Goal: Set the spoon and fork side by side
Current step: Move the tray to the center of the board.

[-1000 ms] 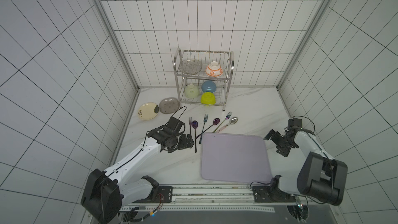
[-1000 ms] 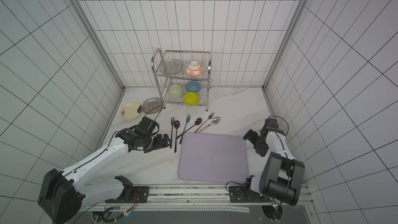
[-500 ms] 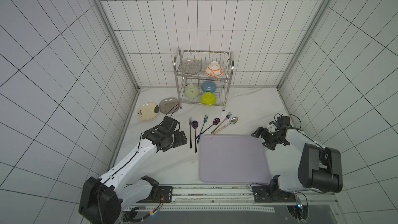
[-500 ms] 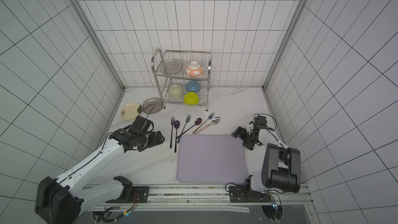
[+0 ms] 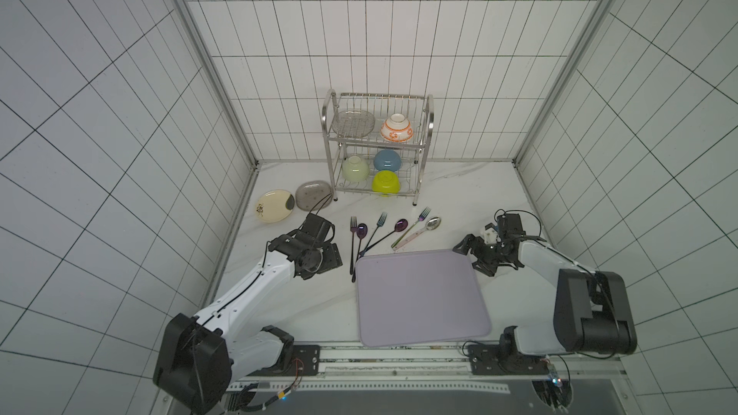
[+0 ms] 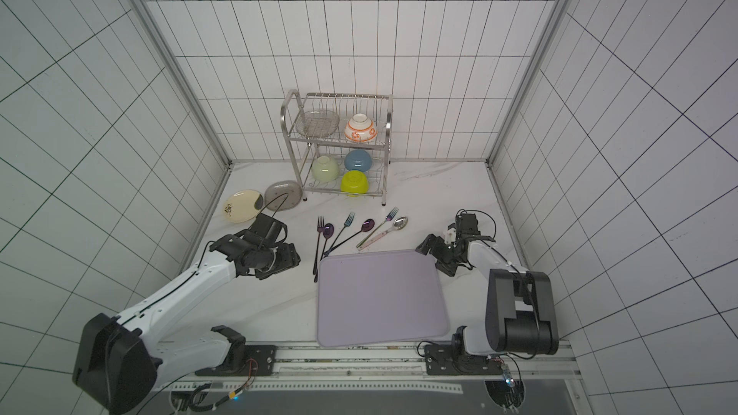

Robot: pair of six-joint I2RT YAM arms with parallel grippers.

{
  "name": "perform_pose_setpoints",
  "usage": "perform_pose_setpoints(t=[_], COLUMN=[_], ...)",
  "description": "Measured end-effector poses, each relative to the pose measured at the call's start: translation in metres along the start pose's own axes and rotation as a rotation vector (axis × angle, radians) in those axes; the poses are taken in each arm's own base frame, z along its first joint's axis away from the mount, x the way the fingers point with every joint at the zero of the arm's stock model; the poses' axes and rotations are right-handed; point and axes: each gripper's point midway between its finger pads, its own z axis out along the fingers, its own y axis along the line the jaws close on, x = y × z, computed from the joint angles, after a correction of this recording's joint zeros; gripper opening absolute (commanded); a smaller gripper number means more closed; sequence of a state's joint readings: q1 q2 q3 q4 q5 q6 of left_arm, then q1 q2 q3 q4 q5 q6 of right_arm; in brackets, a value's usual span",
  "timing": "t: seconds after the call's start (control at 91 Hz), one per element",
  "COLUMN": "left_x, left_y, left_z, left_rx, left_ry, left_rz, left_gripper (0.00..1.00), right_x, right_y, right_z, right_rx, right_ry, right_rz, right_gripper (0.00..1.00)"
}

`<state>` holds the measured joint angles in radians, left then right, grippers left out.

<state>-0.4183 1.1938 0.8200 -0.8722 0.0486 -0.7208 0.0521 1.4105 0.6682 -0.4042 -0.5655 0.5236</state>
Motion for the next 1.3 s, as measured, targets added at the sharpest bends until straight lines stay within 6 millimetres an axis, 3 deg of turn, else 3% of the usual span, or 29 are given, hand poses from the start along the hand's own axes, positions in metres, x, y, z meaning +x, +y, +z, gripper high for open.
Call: perform_pose_setpoints(t=[0.44,0.637,0.791,1.11,1.297], left_x=[0.032,0.055,0.060,0.050,0.037], left_y=[-0.039,-0.027,-0.020,-0.008,-0.010], left_z=[0.016,0.027,0.036,0.059,0.070], left_rx=[0.068,0.100,0.097,0.099,0.082], left_ry=[0.086,0.135,0.145,0.141,0.141], left_rz=[0.066,0.029,0.005,-0.070,-0.080], left_gripper=[0.64,0.63,0.62,0.56,0.51], right_x=[0.057,0.072,0.085,0.083,0.068], right_y=[-0.034,-0.025,-0.013,-0.008,-0.005], right_z=[-0.018,-0.012,-0.002,0.008,0.014], right_rx=[0.126,0.083,0.056,0.062,0.084], right_ry=[0.076,0.100,0.132,0.113,0.098], right_rz=[0.112,0.146,0.191,0.279,0.285], right_gripper=[0.85,0.75,0.67,0.45,0.32])
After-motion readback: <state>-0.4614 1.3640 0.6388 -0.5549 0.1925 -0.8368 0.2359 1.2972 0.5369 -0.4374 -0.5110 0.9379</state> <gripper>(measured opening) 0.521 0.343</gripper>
